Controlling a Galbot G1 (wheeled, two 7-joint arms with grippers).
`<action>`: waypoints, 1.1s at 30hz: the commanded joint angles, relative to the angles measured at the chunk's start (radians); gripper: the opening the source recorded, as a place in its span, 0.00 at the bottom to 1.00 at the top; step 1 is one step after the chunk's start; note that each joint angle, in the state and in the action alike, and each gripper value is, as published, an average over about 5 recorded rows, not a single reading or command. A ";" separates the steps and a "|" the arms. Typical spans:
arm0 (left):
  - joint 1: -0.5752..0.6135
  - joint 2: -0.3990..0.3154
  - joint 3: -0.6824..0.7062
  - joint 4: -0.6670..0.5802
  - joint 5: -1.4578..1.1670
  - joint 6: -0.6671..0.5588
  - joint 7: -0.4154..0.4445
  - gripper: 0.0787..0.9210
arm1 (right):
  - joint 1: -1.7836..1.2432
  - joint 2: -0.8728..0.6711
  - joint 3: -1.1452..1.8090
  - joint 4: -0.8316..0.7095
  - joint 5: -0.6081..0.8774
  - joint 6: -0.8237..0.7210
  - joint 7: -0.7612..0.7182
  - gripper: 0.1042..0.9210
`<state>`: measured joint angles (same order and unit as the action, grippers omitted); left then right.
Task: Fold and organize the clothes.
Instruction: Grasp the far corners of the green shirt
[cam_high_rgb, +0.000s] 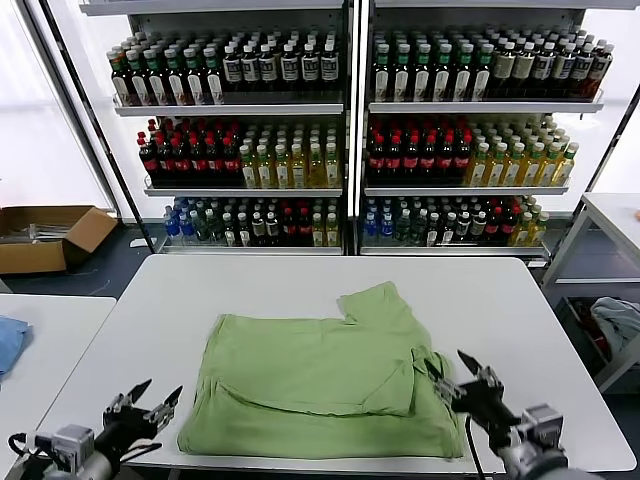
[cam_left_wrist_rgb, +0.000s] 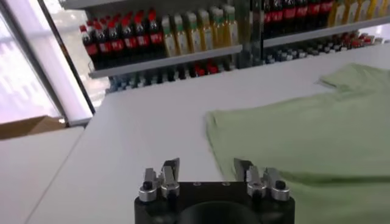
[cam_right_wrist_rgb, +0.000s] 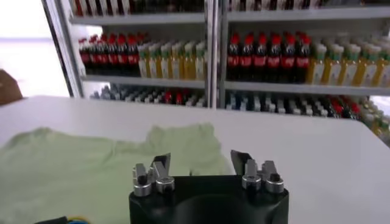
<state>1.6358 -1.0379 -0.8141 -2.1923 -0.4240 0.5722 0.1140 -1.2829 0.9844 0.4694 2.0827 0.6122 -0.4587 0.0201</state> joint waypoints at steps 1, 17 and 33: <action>-0.276 0.121 0.110 0.185 -0.079 -0.004 0.023 0.78 | 0.421 -0.035 -0.176 -0.293 0.060 0.009 -0.063 0.87; -0.723 0.123 0.500 0.632 -0.177 -0.028 0.051 0.88 | 0.768 0.127 -0.424 -0.841 -0.053 0.016 -0.172 0.88; -0.783 0.056 0.573 0.725 -0.192 -0.029 0.031 0.88 | 0.684 0.152 -0.416 -0.846 -0.110 0.001 -0.156 0.88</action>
<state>0.9158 -0.9728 -0.2894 -1.5386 -0.6002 0.5444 0.1466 -0.6169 1.1255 0.0719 1.2840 0.5175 -0.4582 -0.1245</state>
